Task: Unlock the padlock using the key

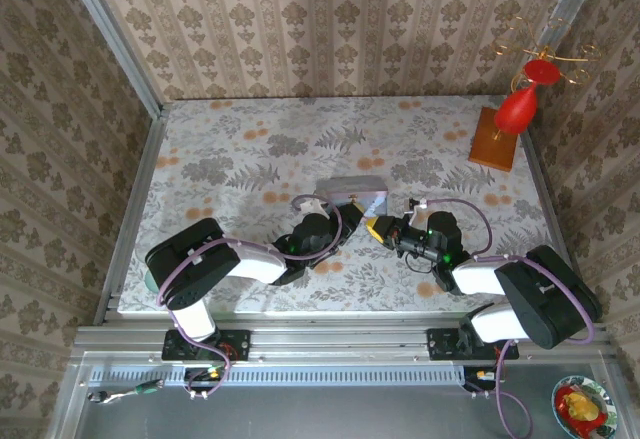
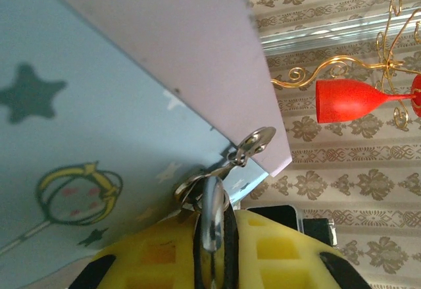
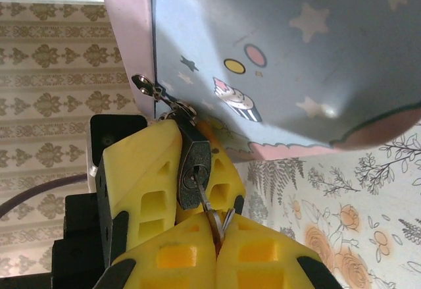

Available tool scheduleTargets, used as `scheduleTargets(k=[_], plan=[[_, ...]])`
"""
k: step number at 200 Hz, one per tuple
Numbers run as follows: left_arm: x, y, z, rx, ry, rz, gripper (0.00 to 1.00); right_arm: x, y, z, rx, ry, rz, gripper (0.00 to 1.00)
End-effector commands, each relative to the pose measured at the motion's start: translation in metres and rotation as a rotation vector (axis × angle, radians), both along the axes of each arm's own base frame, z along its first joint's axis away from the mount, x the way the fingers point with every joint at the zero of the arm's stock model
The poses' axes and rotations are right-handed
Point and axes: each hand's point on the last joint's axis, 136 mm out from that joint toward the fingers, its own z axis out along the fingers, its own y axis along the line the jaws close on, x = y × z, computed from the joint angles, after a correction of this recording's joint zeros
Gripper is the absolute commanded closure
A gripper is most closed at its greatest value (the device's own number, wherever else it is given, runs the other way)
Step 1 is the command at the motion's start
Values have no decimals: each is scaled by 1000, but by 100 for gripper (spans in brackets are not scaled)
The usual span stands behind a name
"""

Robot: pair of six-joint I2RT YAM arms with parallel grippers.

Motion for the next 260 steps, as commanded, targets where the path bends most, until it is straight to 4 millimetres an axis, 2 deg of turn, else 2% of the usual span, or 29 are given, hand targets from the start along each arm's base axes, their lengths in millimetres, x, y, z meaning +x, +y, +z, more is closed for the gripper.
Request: scheduleTargets(k=[1, 63, 108, 140, 143, 149, 260], plan=[[-69, -60, 73, -214, -99, -373, 100, -3, 23, 26, 62, -75, 89, 100], [-66, -54, 57, -163, -68, -348, 100, -4, 12, -3, -31, -22, 62, 100], [-66, -51, 50, -142, -51, -336, 100, -3, 9, -5, -39, -26, 58, 97], [-65, -48, 43, -109, -39, -329, 100, -2, 3, -12, -59, -7, 49, 89], [-66, -47, 43, -107, -37, -330, 100, -2, 2, -4, -52, -30, 47, 89], [-65, -47, 41, -99, -34, -328, 100, -2, 2, -3, -54, -34, 46, 87], [-58, -34, 24, -48, 7, -282, 100, -6, -8, -5, -84, -33, 30, 70]])
